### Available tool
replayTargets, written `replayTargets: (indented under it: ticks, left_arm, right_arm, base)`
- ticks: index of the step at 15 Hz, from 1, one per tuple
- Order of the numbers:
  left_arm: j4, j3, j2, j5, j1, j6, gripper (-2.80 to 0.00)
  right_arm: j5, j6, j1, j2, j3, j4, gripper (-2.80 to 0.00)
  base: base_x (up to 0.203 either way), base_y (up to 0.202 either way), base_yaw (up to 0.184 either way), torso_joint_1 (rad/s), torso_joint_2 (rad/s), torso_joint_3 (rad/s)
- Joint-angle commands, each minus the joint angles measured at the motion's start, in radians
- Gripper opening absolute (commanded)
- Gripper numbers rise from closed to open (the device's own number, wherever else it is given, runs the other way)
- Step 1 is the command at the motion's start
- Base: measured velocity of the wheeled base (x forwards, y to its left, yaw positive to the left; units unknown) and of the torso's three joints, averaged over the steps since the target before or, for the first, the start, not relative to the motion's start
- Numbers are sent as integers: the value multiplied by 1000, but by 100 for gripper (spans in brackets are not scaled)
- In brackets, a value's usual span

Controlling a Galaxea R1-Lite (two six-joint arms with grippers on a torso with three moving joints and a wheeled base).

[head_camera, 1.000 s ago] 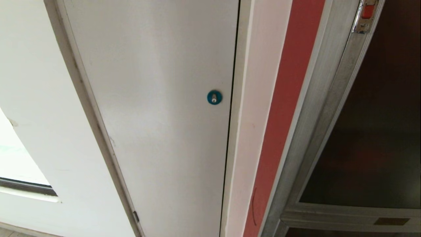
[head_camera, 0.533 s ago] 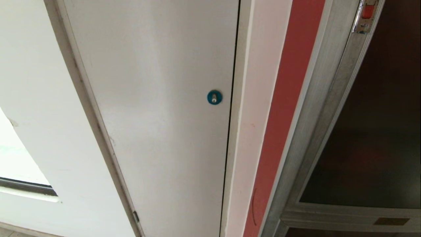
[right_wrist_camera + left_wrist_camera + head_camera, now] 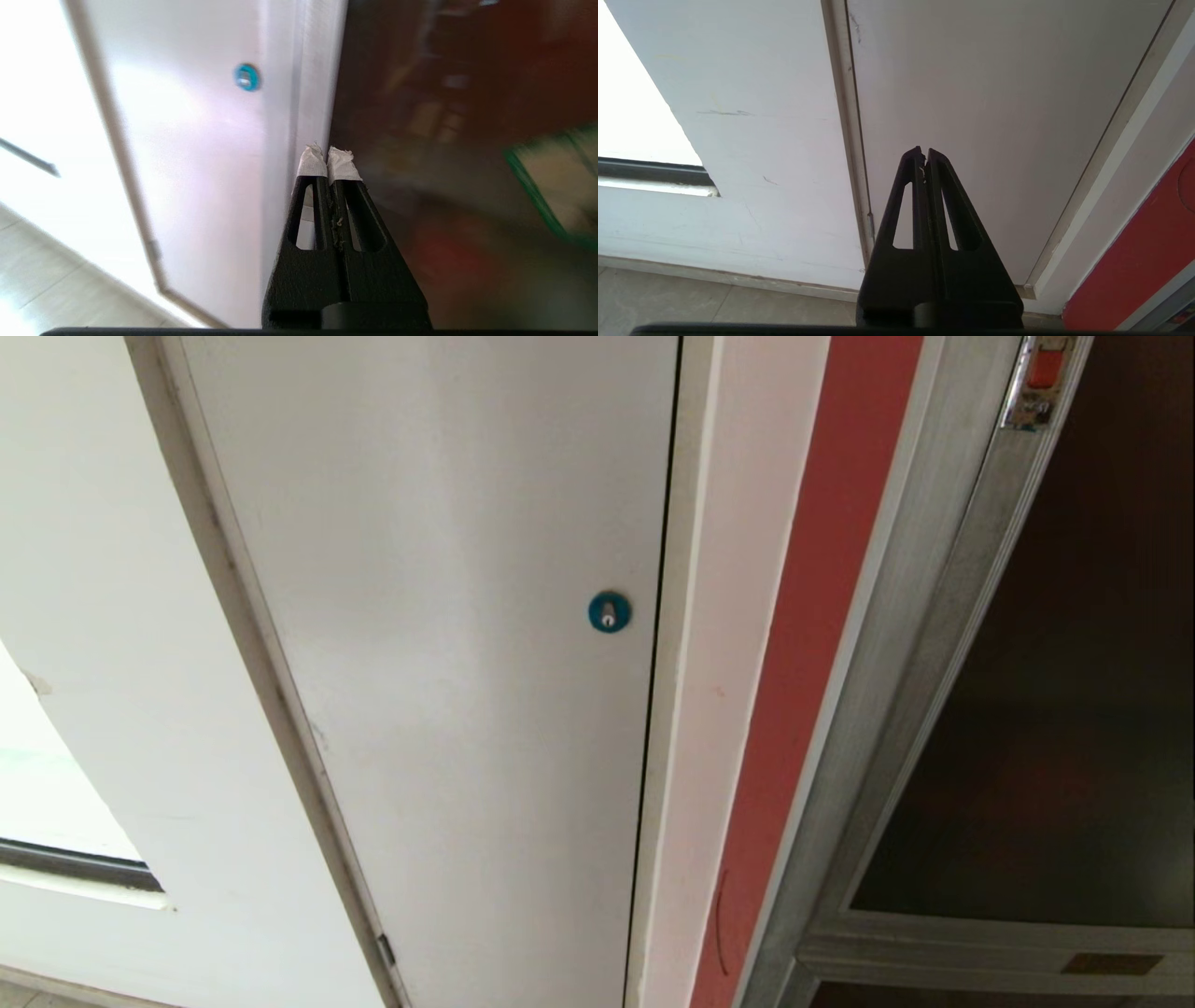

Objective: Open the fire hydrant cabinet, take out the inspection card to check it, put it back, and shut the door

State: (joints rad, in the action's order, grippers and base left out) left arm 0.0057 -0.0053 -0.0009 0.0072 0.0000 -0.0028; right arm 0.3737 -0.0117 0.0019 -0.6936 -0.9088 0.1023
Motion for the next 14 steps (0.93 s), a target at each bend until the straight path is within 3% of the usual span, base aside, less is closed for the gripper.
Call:
replayTargets:
  ticks: [1,4,8,14]
  left_arm:
    - [0,-1,1,0,0,1,-280]
    - [0,-1,1,0,0,0,-280]
    - [0,-1,1,0,0,0,-280]
    - [0,0,1,0,0,0,-280]
  right_arm:
    - [29,0,3,-111,-56,0,-280]
    - [62,1,38,-241,-161,-1,-280]
    - [66,2,196,-379,-289,2,-280]
    - [52,46,216,-556,-505,-2,-280]
  base:
    - [0,0,0,0,0,0]
    - [0,0,0,0,0,0]
    - [0,0,0,0,0,0]
    - [0,0,0,0,0,0]
